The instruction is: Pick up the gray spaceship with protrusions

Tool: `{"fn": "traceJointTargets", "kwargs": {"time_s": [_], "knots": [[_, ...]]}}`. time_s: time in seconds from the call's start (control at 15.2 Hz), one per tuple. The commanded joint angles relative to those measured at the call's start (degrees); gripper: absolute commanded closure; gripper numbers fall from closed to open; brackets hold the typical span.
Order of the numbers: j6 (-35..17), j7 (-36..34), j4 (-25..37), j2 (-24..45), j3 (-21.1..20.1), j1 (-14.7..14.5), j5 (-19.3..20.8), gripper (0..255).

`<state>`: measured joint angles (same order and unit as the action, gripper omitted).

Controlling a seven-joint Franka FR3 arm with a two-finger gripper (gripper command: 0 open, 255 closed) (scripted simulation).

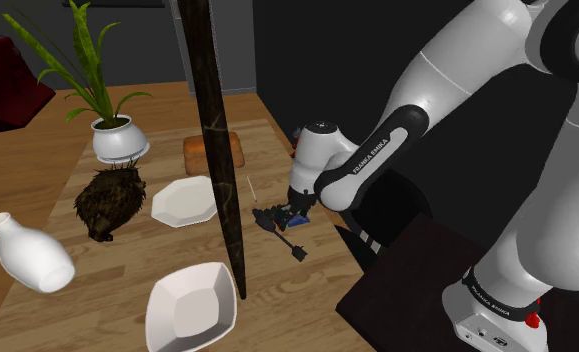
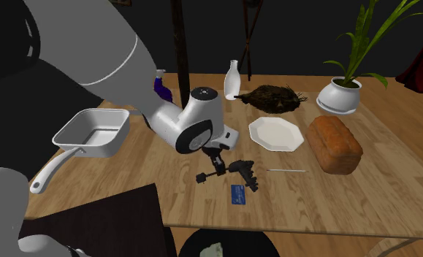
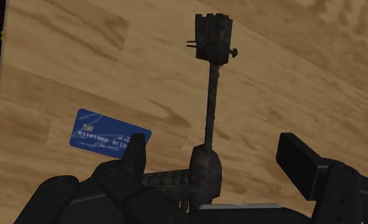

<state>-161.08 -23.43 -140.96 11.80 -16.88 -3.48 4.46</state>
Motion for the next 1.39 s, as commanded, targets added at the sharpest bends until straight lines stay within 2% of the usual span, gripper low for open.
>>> {"fn": "traceJointTargets", "kwargs": {"time_s": [0.0, 0.2, 0.59, 0.79, 0.86, 1.32], "knots": [[-2.72, -4.18, 2.65, 5.46, 2.06, -2.3, 3.97, 0], [-5.16, -7.01, 5.66, 10.88, 4.87, -5.3, 6.45, 0], [-8.87, -8.42, 6.89, 15.71, 7.52, -7.51, 8.27, 0], [-9.21, -8.53, 7.03, 16.18, 7.77, -7.73, 8.39, 0], [-9.22, -8.5, 7.03, 16.18, 7.76, -7.7, 8.39, 255], [-9.24, -8.52, 7.02, 16.19, 7.78, -7.73, 8.4, 255]]}}
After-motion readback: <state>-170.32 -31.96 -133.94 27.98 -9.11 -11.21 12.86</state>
